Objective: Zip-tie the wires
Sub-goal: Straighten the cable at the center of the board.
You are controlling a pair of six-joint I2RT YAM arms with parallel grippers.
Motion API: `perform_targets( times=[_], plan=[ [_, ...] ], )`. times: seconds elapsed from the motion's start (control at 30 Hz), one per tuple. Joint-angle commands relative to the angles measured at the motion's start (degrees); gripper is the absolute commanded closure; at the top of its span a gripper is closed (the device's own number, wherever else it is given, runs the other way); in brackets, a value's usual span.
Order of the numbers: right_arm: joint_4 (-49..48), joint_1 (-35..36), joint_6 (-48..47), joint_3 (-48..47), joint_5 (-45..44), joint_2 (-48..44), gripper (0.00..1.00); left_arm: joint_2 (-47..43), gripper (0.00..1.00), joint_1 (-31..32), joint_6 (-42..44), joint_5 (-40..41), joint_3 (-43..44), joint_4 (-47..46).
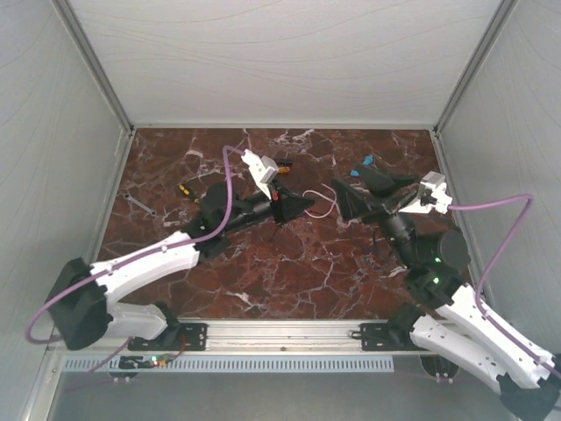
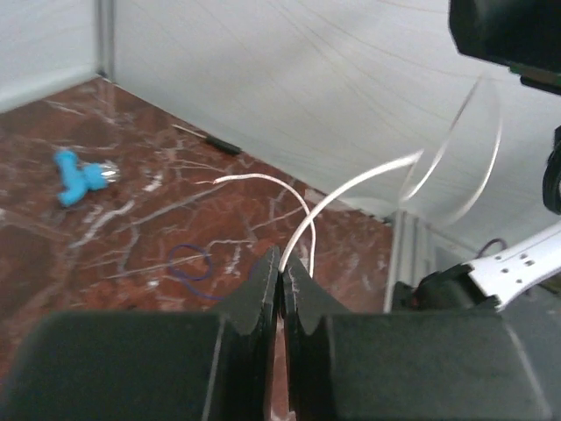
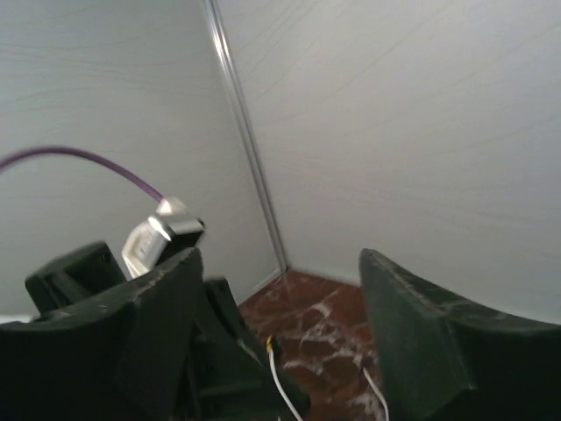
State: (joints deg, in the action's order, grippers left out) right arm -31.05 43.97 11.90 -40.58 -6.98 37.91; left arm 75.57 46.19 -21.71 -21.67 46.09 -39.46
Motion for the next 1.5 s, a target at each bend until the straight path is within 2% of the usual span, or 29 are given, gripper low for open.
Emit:
perform_targets(
  times=[0.0, 0.1, 0.2, 0.37, 0.5, 0.63, 0.97, 1.17, 1.3, 1.47],
  plan=[
    [13.3, 0.3, 4.8, 2.1, 1.7, -6.0, 0.24, -7.3, 1.0, 1.8, 23.3, 8.1, 4.0, 13.9],
    [19.3, 0.3, 5.5, 3.2, 4.7, -10.0, 0.15, -11.4, 1.0, 2.6, 35.8, 12.7, 4.0, 17.9],
    [24.3, 0.3, 4.6, 3.1, 6.1, -13.3, 0.1, -14.5, 1.0, 2.9, 47.0, 14.1, 3.2, 19.7],
    [30.1, 0.3, 3.1, 1.0, 11.1, -13.8, 0.1, -19.8, 1.0, 3.0, 66.1, 6.9, -0.9, 20.3],
    [34.1, 0.3, 4.0, -1.4, 15.9, -10.8, 0.1, -23.7, 1.0, 3.1, 73.2, 1.8, -5.1, 17.1],
    [34.6, 0.3, 5.5, -1.7, 15.9, -8.3, 0.13, -25.4, 1.0, 3.2, 72.9, -0.1, -7.4, 13.9],
    [23.5, 0.3, 6.7, 2.2, 21.3, -2.8, 0.26, -26.3, 1.0, 3.4, 62.6, -3.7, -10.8, 5.1],
    [8.2, 0.3, 6.2, 10.1, 18.2, -2.1, 0.34, -25.4, 1.0, 3.4, 51.4, -2.7, -12.4, -3.9],
    [-3.1, 0.3, 6.8, 14.6, 17.6, -1.8, 0.4, -25.1, 1.0, 3.4, 47.2, -3.1, -12.9, -7.2],
    [-8.5, 0.3, 6.9, 15.4, 19.3, -0.6, 0.44, -24.7, 1.0, 3.5, 44.5, -2.8, -13.3, -10.0]
  ],
)
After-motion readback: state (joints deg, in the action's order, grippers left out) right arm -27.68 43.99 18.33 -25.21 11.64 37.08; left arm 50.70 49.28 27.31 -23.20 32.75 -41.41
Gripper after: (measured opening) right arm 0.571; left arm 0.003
